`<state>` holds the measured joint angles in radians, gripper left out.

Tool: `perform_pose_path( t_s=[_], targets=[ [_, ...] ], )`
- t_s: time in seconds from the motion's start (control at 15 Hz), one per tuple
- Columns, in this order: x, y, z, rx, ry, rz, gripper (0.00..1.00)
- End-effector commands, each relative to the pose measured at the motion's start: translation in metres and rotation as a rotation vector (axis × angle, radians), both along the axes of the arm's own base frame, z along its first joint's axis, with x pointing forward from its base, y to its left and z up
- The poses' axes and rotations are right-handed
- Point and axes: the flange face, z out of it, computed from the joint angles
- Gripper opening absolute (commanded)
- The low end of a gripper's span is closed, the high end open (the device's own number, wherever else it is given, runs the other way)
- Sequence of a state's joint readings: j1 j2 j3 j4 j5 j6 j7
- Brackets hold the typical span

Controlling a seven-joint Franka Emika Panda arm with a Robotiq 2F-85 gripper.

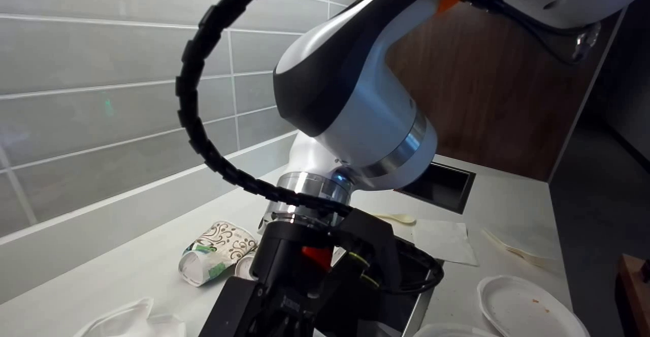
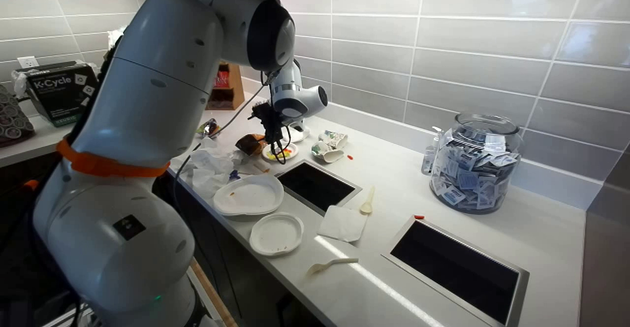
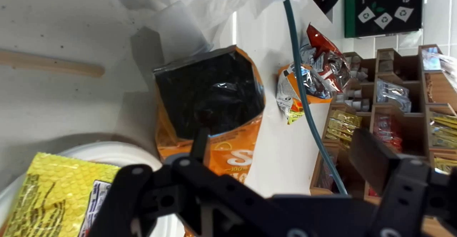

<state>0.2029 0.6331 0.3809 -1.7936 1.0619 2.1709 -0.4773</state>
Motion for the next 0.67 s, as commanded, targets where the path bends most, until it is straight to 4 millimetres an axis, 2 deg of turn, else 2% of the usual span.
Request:
perform_pose_path(
  t_s=[0.0, 0.33, 0.6],
  targets=[
    [-0.008, 0.002, -0.008, 0.039, 0.046, -0.061, 1.00],
    [-0.026, 0.001, -0.012, 0.031, 0.102, -0.102, 1.00],
    [-0.042, -0.010, -0.001, 0.005, 0.107, -0.138, 1.00]
  ],
)
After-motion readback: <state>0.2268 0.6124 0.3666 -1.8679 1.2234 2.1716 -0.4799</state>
